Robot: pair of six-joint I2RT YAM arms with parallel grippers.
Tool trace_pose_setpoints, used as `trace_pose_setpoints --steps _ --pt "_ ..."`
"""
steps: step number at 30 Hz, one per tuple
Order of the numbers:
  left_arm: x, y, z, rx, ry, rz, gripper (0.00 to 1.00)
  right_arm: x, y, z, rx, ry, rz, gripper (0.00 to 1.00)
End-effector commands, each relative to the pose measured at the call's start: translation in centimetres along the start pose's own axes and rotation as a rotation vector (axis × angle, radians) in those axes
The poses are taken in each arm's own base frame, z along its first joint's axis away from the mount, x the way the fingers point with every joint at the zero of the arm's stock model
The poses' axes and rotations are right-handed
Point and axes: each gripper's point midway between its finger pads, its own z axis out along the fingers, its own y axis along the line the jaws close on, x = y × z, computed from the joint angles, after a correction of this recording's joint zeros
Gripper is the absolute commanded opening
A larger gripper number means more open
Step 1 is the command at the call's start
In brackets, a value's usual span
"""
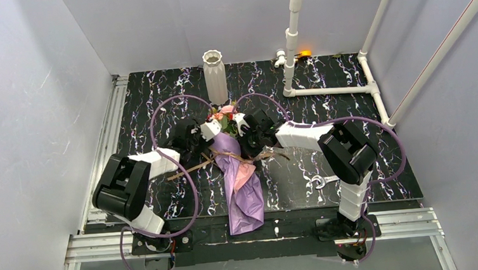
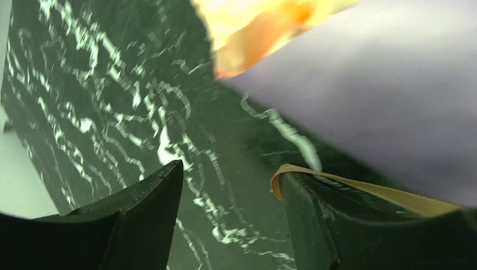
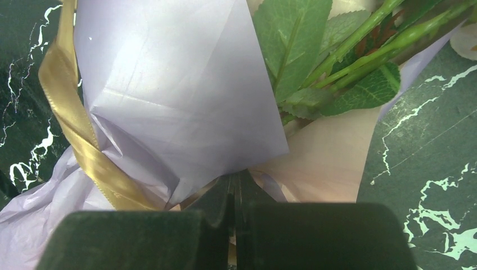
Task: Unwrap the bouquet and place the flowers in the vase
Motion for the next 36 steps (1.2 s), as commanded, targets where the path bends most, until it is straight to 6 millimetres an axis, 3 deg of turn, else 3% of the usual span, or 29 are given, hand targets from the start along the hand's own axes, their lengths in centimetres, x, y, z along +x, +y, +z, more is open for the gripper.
trace_pose_setpoints --steps 1,9,15,21,25,30,33,36 --pt "3.2 2.6 -0.6 -0.087 0.124 -0.095 0.62 2.0 -1.3 -0.3 0.048 0.07 -0.003 0.01" --pt "2.8 8.0 -2.2 -0.226 0.119 -0.367 0.61 2.5 -1.3 -0.8 0.054 0.069 -0.004 0.01" --pt "4.5 11.5 -4.2 -0.269 0.192 -0.663 0.61 2.6 -1.3 -1.0 0.055 0.064 -0.005 0.01" --pt "5.4 10.7 -6.4 -0.197 0.239 -0.856 0.57 1.9 -1.1 -1.2 0.049 0.044 -0.004 0.01" --pt "7.1 9.3 -8.0 -0.177 0.324 -0.983 0.55 1.7 -1.0 -1.4 0.049 0.033 -0.005 0.01" --pt "11.5 8.4 -10.8 -0.241 0.493 -1.204 0.56 1.0 -0.7 -1.8 0.045 0.01 -0.001 0.01" --pt "12.9 7.8 -12.1 -0.256 0.548 -1.2 0.58 0.1 -0.3 -2.1 0.032 -0.017 0.017 0.01" --pt "11.5 7.4 -11.9 -0.138 0.45 -1.077 0.62 -1.1 0.7 -2.5 -0.006 -0.048 0.038 0.01"
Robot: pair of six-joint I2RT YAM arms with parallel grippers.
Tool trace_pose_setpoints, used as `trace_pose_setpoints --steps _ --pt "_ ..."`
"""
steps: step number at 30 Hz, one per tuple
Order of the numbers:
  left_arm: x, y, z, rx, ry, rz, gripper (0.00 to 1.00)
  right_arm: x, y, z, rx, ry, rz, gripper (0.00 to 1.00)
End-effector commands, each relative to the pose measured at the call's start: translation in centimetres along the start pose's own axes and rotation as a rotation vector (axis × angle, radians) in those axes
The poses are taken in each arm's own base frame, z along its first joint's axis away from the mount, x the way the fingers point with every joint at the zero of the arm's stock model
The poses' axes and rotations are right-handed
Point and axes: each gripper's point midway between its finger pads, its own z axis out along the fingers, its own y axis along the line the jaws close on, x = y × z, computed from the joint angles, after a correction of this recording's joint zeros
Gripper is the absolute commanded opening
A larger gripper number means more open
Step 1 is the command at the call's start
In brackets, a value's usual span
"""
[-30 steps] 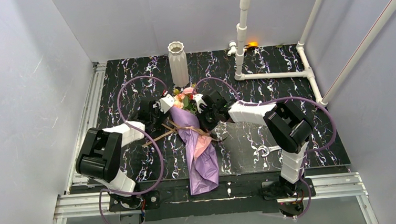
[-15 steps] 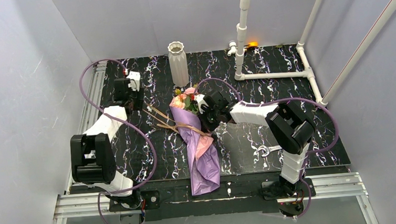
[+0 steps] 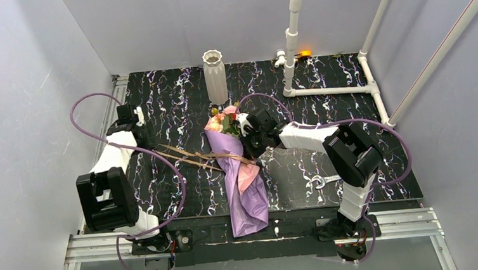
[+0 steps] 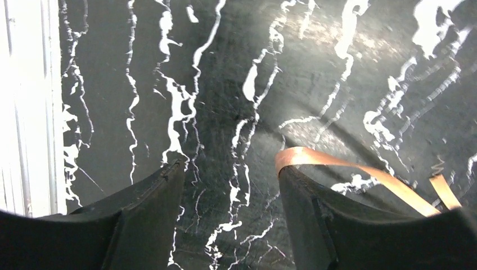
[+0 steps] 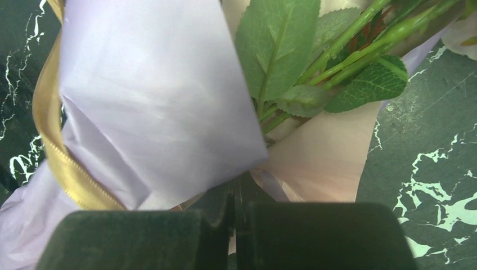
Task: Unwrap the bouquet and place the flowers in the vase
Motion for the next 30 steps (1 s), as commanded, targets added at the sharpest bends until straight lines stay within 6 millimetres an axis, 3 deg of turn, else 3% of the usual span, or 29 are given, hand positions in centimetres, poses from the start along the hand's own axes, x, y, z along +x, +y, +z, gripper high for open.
trace_pose_setpoints --steps 1,6,10,21,30 --pt "-0.1 -2.8 -2.9 0.202 -0.068 0.16 0.64 -2.2 1.2 -1.7 -0.031 -0.061 0.033 0.02" --pt "-0.7 -8.1 -6.0 0.546 -0.242 0.472 0.69 -5.2 2.6 -2.9 -0.076 -0.13 0.033 0.18" --pt "0.0 -10.1 -6.7 0.657 -0.282 0.597 0.68 -7.3 3.3 -4.2 -0.086 -0.181 0.03 0.24" --pt "0.5 -10.6 -6.8 0.666 -0.263 0.624 0.67 -11.0 5.1 -8.6 -0.119 -0.298 -0.048 0.38" --pt "1.1 -10.7 -8.8 0.697 -0.296 0.655 0.71 -8.2 7.4 -10.4 -0.243 -0.237 -0.374 0.39"
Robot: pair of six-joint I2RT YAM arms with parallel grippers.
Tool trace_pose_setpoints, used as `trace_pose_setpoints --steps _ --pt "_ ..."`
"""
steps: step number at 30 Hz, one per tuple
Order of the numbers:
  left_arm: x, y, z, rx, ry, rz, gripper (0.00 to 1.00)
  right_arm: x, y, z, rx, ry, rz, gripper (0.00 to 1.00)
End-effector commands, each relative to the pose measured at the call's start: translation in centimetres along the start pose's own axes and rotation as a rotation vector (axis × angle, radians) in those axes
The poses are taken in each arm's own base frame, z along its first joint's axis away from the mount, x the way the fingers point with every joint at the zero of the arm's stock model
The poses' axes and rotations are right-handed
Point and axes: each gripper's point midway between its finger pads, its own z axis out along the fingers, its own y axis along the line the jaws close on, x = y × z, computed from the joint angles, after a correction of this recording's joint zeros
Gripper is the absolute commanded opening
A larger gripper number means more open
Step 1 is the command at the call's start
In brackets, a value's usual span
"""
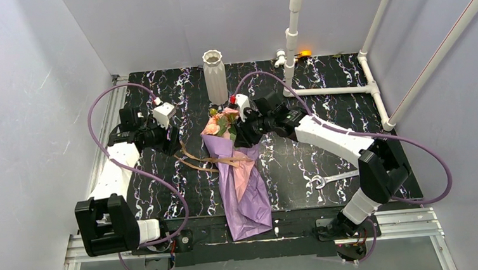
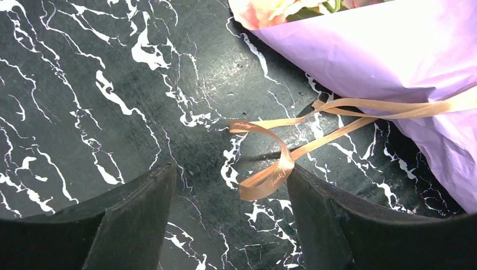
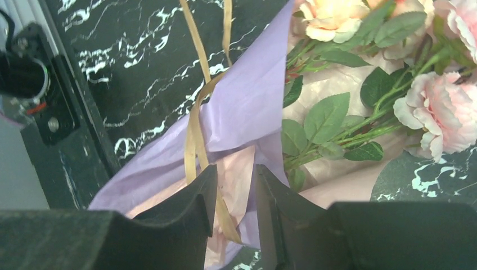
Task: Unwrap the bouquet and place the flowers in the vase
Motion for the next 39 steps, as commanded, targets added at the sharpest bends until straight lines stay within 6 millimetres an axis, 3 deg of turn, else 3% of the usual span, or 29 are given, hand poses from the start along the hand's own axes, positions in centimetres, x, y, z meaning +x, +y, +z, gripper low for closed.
trace_pose_setpoints --steps 1,12,17,23,28,33,39 --pt "-0.6 -1.8 -1.5 0.037 -0.038 0.032 0.71 -0.6 1.7 -1.5 -0.086 0.01 -0.212 0.38" --pt "-0.7 -2.2 -2.7 0.002 -0.05 -0.012 0.75 2.1 2.9 1.0 -0.114 0.131 -0.397 0.35" --pt "-1.1 -2.5 -3.4 -0.007 -0.061 -0.02 0.79 3.2 2.0 1.7 -0.073 0.172 -0.442 0.31" --pt "-3.0 -2.9 -4.9 -0.008 -0.102 -0.036 0.79 0.9 2.3 1.3 -0.044 0.126 -0.435 0.1" --pt "-5.0 -2.7 -5.8 -0.014 -0.142 -0.035 0.8 1.4 2.8 1.4 -0.072 0.139 -0.439 0.25" --pt "-5.9 -2.5 -6.2 -0.022 -0.155 -0.033 0.83 3.1 3.5 2.3 -0.119 0.181 -0.462 0.28" --pt "-6.4 -2.7 -6.9 -0.035 -0.174 -0.04 0.84 4.6 2.5 3.2 -0.098 0.235 -0.478 0.28"
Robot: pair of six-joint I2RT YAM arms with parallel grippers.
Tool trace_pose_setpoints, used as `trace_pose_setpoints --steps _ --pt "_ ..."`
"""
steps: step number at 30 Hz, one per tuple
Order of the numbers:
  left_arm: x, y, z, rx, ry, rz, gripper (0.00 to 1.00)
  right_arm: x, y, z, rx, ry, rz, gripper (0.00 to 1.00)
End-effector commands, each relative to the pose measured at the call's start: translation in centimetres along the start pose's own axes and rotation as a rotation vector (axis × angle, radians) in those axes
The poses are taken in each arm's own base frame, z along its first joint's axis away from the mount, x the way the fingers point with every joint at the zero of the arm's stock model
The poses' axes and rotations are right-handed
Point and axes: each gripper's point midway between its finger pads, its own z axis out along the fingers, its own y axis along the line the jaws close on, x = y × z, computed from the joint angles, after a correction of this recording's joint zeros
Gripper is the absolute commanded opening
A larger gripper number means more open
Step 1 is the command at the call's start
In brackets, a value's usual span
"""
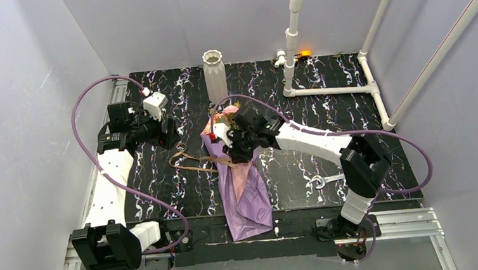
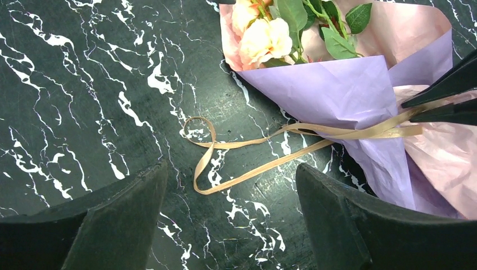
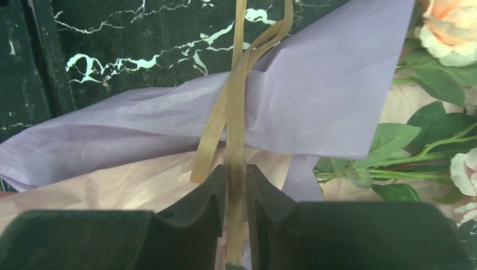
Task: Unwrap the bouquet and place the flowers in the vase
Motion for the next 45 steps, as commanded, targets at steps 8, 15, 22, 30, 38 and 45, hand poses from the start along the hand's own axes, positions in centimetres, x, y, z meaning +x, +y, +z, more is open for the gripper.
trace_pose_setpoints --steps 8,15,22,30,38,45 --pt "-1.6 -1.2 -1.7 0.005 -0.051 0.002 0.84 -2.7 -0.3 -1.4 0.017 -0.04 -0.051 0.04" --pt "-2.5 -1.7 -1.8 0.041 -0.073 0.013 0.84 -7.7 -0.6 -4.1 0.061 -0.184 -0.011 0.01" --pt "-4.2 -4.1 -2.7 0.148 -0.176 0.061 0.84 -12.5 -1.0 -8.3 0.151 -0.372 0.083 0.01" --pt "-4.4 -9.5 -2.5 0.308 -0.221 0.179 0.86 -16.5 -2.7 -15.2 0.349 -0.582 0.166 0.01" --pt "-3.9 -15.3 -0.4 0.433 -0.198 0.238 0.77 -20.4 -4.1 -23.2 0.536 -0.733 0.129 0.01" --pt "-3.9 -19.2 3.3 0.455 -0.212 0.306 0.7 -24.4 -5.7 -31.5 0.742 -0.925 0.085 0.01"
